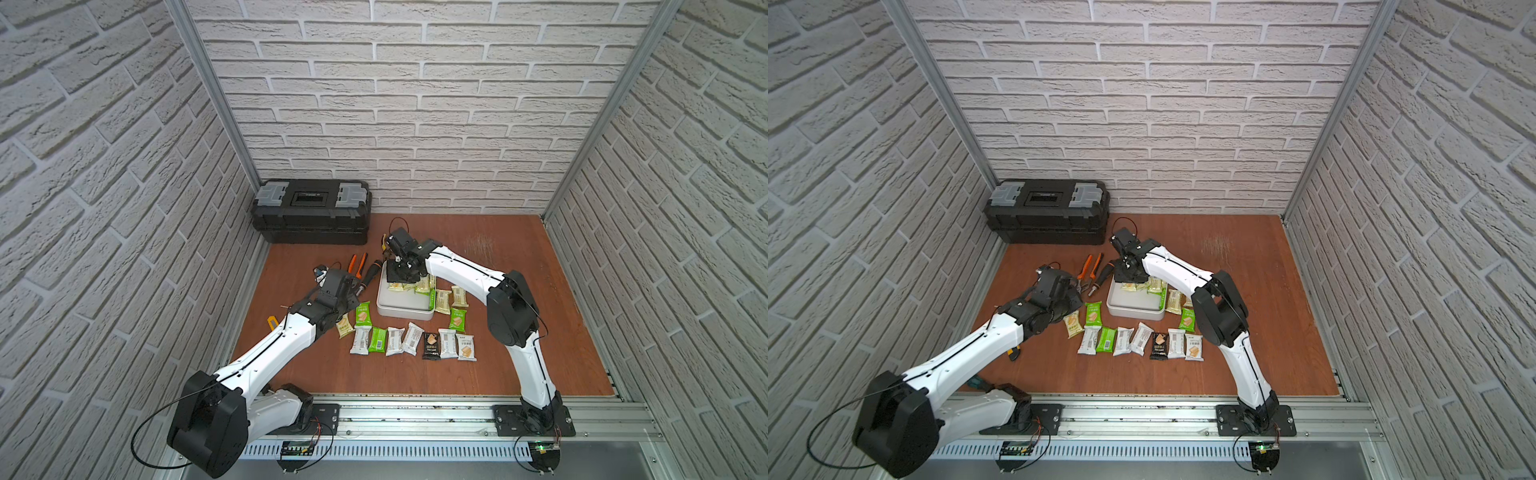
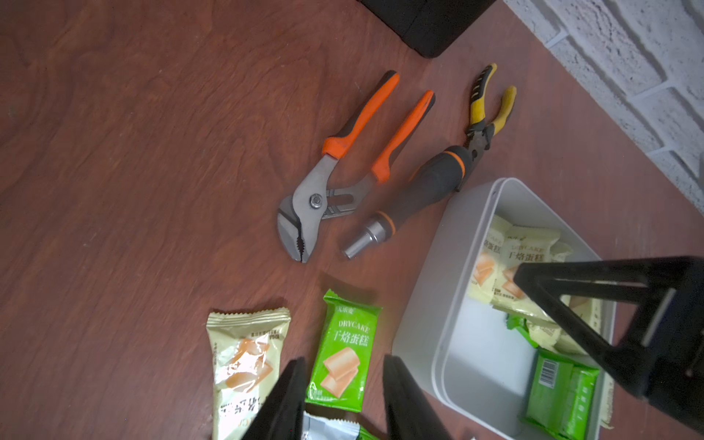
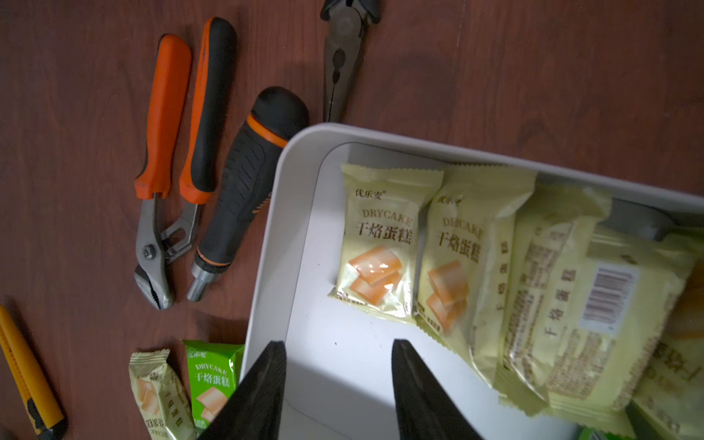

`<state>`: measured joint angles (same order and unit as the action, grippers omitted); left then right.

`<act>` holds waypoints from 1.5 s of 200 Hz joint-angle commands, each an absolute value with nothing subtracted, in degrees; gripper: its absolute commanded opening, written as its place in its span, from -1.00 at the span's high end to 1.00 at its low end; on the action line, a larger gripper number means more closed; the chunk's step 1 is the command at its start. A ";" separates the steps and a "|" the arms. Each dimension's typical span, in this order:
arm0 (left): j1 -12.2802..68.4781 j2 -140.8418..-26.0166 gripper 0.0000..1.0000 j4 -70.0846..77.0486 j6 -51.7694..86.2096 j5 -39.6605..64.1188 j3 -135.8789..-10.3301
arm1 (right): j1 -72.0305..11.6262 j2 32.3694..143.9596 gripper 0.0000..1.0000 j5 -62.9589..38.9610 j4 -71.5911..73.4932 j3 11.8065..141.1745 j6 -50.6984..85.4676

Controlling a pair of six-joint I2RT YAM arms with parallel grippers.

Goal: Take the cookies out of the storage box
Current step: Pick up the cookie from the storage box.

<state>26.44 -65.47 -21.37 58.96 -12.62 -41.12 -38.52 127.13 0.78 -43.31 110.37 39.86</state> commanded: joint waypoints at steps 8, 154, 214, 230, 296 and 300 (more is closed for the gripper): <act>25.22 -63.98 0.20 -19.67 60.47 -12.83 -39.62 | -38.85 129.23 -0.06 3.26 -46.37 114.72 39.34; 22.98 -62.24 0.17 -21.80 60.03 -12.86 -38.77 | -38.58 138.84 -0.21 6.92 -53.47 125.24 37.35; 22.50 -62.62 0.19 -21.45 60.05 -11.94 -38.75 | -38.46 141.53 -0.22 7.74 -54.19 127.49 37.27; 22.39 -62.67 0.18 -21.45 59.98 -11.75 -38.76 | -38.45 142.72 -0.21 6.89 -54.61 128.66 37.27; 21.42 -62.02 0.19 -21.80 59.41 -10.99 -38.67 | -38.46 145.79 -0.15 8.18 -58.61 132.41 37.53; 21.36 -62.05 0.19 -21.80 59.37 -10.92 -38.67 | -38.42 145.88 -0.15 8.17 -58.69 132.45 37.47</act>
